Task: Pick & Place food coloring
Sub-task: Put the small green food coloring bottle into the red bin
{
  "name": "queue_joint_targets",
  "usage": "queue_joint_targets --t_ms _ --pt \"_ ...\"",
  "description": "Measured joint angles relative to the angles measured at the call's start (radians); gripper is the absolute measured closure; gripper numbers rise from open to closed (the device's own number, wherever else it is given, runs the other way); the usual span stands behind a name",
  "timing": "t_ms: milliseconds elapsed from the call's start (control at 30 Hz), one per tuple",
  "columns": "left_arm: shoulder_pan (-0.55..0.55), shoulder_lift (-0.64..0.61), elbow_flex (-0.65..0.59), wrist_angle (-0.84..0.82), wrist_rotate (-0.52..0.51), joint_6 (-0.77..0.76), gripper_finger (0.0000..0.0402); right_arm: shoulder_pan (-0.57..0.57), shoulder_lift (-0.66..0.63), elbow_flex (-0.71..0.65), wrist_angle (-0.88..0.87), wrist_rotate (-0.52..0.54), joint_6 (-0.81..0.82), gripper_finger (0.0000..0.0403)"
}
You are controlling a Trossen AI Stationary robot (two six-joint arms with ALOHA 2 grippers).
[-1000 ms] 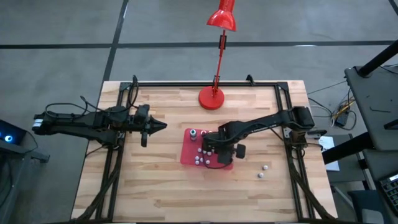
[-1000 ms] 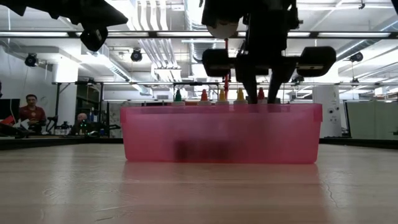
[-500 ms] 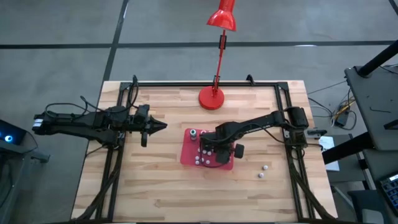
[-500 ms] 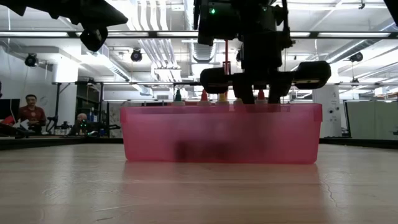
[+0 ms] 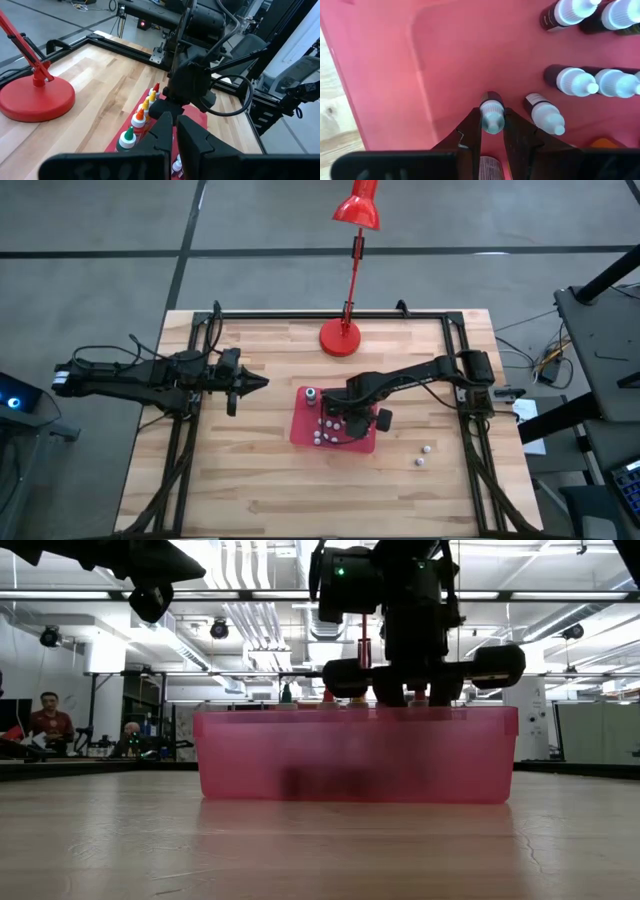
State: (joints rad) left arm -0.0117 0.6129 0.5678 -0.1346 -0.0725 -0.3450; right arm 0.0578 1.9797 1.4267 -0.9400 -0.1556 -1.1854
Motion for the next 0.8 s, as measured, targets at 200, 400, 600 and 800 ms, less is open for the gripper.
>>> queue_joint_targets --t_ms 200,400,600,800 --pt "0.0 0.0 0.0 0.0 0.0 0.0 0.0402 0.0 0.0 -0.016 0.001 -0.002 0.029 0.0342" --pt "0.0 0.0 0.0 0.0 0.0 0.0 0.0402 0.001 -0.002 -0.021 0.005 -0.002 0.052 0.0307" --pt "0.0 0.0 0.0 0.0 0.0 0.0 0.0402 0.001 -0.002 -0.02 0.008 -0.002 0.053 0.0288" --pt "0.0 0.0 0.0 0.0 0.0 0.0 0.0402 0.001 -0.001 -0.014 0.013 -0.002 0.053 0.028"
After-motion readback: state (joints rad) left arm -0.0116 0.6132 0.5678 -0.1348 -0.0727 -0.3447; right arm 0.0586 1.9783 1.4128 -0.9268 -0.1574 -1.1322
